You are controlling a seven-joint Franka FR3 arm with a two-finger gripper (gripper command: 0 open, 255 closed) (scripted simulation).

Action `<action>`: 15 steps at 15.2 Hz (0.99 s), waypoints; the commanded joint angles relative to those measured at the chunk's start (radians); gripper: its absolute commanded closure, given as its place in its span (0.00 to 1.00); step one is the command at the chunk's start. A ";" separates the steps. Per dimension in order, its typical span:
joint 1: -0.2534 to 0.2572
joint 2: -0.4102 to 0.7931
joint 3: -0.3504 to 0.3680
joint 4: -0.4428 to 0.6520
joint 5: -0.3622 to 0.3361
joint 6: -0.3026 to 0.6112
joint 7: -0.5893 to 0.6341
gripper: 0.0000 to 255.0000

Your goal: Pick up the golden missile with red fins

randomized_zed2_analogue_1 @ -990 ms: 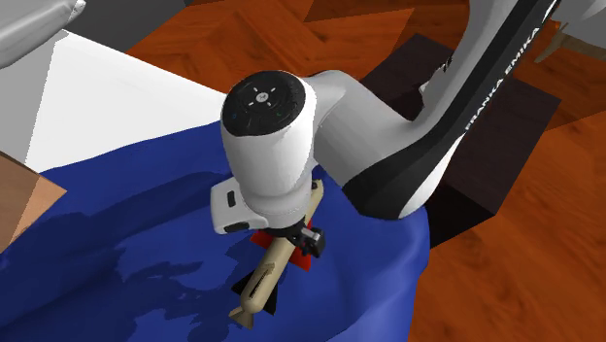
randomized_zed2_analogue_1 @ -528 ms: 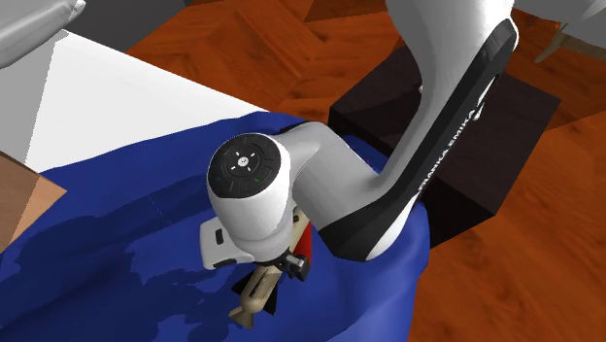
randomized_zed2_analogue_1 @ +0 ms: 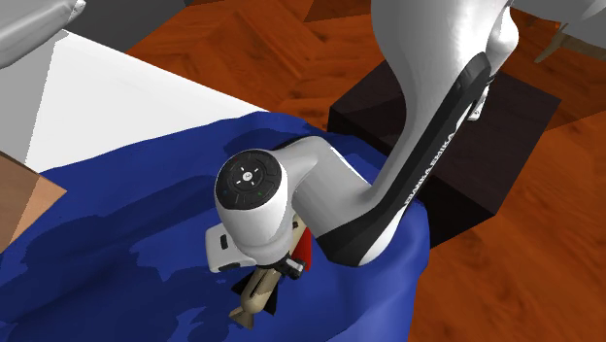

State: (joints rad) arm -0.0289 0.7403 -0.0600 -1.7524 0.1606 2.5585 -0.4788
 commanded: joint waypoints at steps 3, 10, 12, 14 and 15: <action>0.000 0.001 0.000 0.001 0.000 0.000 0.000 1.00; 0.001 -0.021 -0.002 -0.007 -0.002 -0.014 0.001 1.00; 0.003 -0.042 -0.005 -0.012 -0.004 -0.029 0.004 1.00; 0.005 -0.063 -0.007 -0.017 -0.007 -0.046 0.006 1.00; 0.005 -0.073 -0.009 -0.018 -0.008 -0.054 0.007 1.00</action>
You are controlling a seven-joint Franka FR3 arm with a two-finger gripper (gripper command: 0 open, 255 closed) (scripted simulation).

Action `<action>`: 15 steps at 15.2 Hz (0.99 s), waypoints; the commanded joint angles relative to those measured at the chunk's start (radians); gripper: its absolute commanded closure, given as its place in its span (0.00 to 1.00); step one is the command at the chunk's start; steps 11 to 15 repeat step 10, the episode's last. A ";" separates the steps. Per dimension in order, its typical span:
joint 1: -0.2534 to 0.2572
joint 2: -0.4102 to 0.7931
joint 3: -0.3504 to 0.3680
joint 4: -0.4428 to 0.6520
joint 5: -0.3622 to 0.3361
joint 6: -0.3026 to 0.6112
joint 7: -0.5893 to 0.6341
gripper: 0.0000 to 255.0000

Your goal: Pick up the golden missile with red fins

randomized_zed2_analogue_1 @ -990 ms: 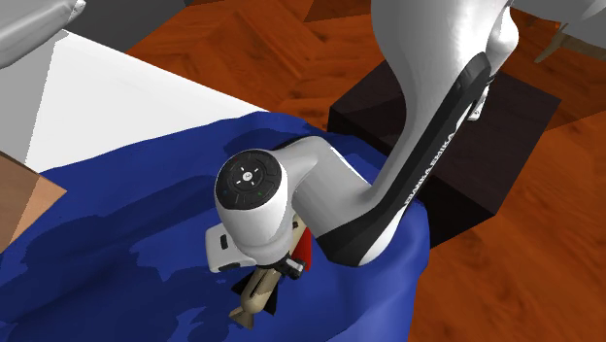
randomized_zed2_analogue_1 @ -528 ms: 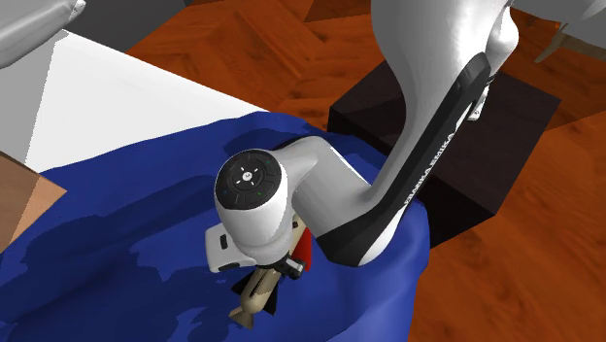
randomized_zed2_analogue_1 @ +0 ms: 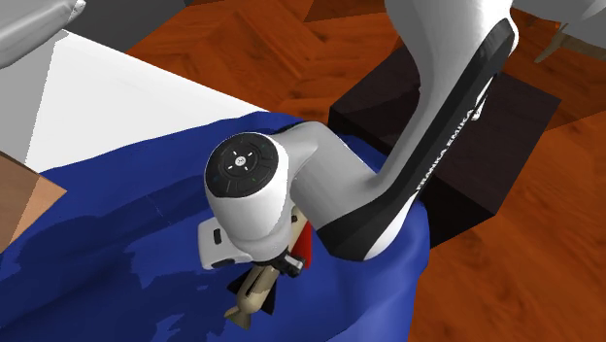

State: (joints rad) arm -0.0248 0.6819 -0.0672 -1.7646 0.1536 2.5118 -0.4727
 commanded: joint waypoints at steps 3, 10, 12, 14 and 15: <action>0.004 -0.045 -0.005 -0.011 -0.005 -0.033 0.005 1.00; 0.008 -0.094 -0.011 -0.014 -0.013 -0.079 0.012 1.00; 0.008 -0.094 -0.011 -0.014 -0.013 -0.079 0.012 1.00; 0.008 -0.094 -0.011 -0.014 -0.013 -0.079 0.012 1.00; 0.008 -0.094 -0.011 -0.014 -0.013 -0.079 0.012 1.00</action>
